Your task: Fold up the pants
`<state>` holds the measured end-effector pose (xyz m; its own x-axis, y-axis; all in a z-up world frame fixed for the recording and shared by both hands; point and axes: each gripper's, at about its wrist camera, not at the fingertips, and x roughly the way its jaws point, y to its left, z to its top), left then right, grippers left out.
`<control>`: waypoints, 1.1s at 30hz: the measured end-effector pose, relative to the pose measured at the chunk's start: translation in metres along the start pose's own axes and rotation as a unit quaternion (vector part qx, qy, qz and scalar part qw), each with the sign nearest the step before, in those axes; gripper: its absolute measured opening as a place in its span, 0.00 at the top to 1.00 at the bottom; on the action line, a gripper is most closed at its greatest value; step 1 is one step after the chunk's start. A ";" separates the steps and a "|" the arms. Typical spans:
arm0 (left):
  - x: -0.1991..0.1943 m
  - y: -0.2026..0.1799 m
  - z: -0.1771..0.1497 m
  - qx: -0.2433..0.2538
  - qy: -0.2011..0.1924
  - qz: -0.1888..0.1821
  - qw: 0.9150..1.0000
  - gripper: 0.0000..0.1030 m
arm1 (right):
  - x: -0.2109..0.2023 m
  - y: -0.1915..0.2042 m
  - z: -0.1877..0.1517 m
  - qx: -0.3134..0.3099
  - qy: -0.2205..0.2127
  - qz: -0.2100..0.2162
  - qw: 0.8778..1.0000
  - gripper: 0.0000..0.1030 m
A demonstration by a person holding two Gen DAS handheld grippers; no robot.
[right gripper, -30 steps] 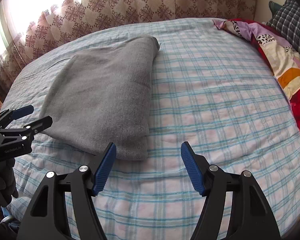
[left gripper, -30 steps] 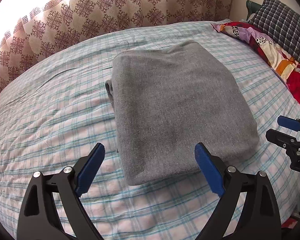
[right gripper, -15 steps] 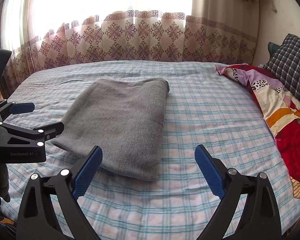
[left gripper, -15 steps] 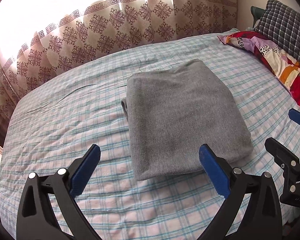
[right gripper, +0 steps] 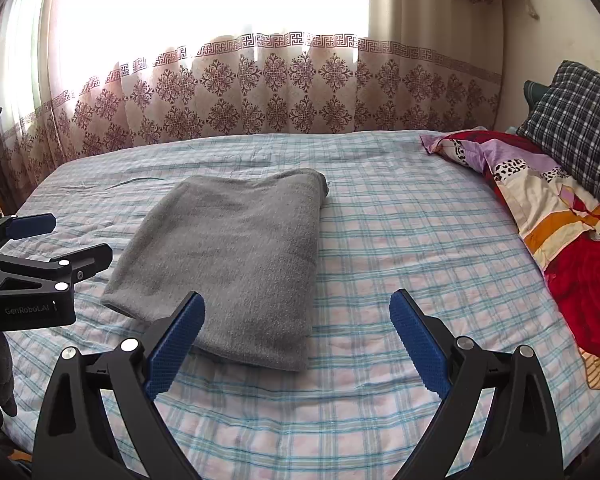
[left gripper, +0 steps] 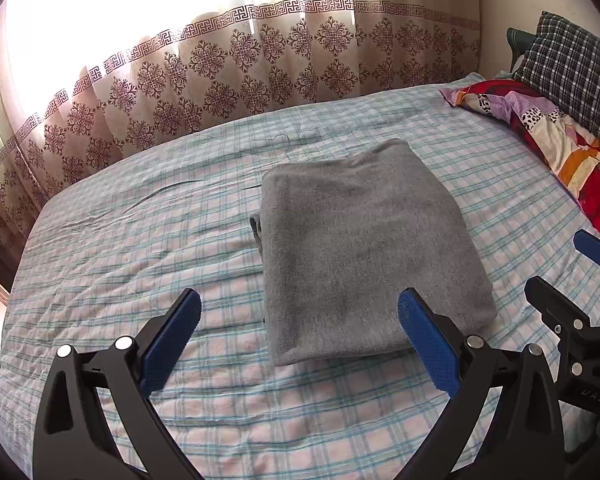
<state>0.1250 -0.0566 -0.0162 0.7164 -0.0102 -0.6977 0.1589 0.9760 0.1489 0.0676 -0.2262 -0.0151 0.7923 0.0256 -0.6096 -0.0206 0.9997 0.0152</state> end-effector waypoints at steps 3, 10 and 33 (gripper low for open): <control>-0.001 -0.001 0.000 0.002 -0.001 0.003 1.000 0.03 | 0.000 0.000 0.000 0.000 0.000 0.000 1.000 0.10; -0.003 0.001 0.003 -0.006 -0.003 0.014 1.000 0.03 | -0.001 0.001 0.001 -0.001 0.001 0.002 1.000 0.10; 0.004 -0.001 0.004 -0.006 0.011 0.003 1.000 0.03 | -0.002 0.005 0.000 -0.006 -0.002 -0.001 1.000 0.10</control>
<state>0.1299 -0.0584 -0.0164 0.7021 0.0002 -0.7120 0.1459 0.9787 0.1442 0.0657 -0.2209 -0.0135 0.7951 0.0233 -0.6061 -0.0264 0.9996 0.0039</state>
